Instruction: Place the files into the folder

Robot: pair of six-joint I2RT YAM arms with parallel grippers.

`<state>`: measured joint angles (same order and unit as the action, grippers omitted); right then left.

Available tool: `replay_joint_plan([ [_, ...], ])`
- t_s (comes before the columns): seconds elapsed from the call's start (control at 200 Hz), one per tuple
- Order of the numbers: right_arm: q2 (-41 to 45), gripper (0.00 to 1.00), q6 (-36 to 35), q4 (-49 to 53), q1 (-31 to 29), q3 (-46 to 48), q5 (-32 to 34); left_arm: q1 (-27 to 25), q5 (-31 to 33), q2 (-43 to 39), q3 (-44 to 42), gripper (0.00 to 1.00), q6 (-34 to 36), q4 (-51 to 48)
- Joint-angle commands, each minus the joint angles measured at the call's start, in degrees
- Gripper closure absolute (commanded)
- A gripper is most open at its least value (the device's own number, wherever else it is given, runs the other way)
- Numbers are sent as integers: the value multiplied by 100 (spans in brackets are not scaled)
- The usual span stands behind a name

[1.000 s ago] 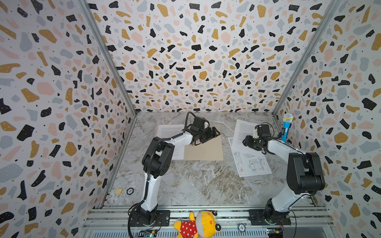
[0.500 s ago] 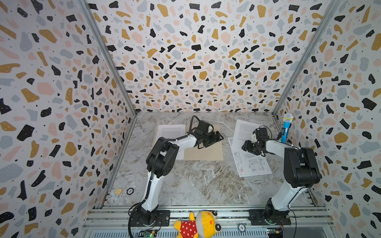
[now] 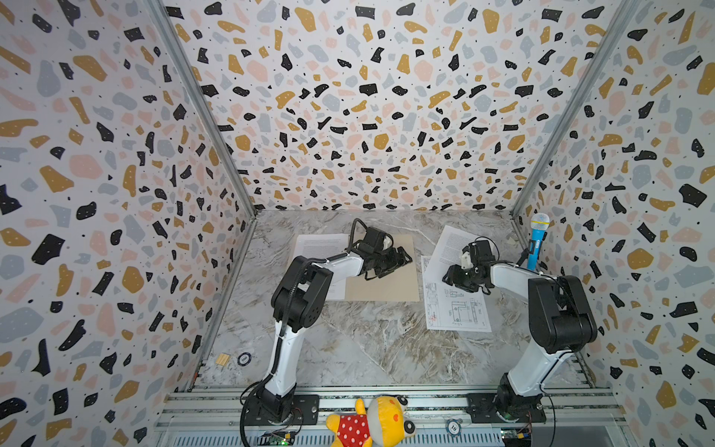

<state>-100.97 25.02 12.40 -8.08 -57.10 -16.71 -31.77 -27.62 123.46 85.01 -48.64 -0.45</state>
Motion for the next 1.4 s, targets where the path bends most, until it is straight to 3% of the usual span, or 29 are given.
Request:
replay_joint_plan([
  [0.0,166,42,189,311,-57,56,94,-69,-227,-41,216,11,-31,256],
  [0.33,864,39,118,381,335,-180,389,-241,-494,711,1493,11,49,-20],
  [0.541,1039,32,76,242,745,26,432,-415,-665,1300,2264,11,49,-192],
  [0.916,996,31,-73,-619,1485,629,-294,-689,-639,1607,2504,13,29,106],
  [0.996,859,24,-134,-692,1569,674,-506,-708,-588,1640,2463,13,42,135],
  [1.051,775,0,-173,-761,1606,694,-692,-703,-555,1678,2434,14,51,141],
  [1.397,449,1,-299,-853,1651,623,-870,-743,-417,1870,2424,16,45,106],
])
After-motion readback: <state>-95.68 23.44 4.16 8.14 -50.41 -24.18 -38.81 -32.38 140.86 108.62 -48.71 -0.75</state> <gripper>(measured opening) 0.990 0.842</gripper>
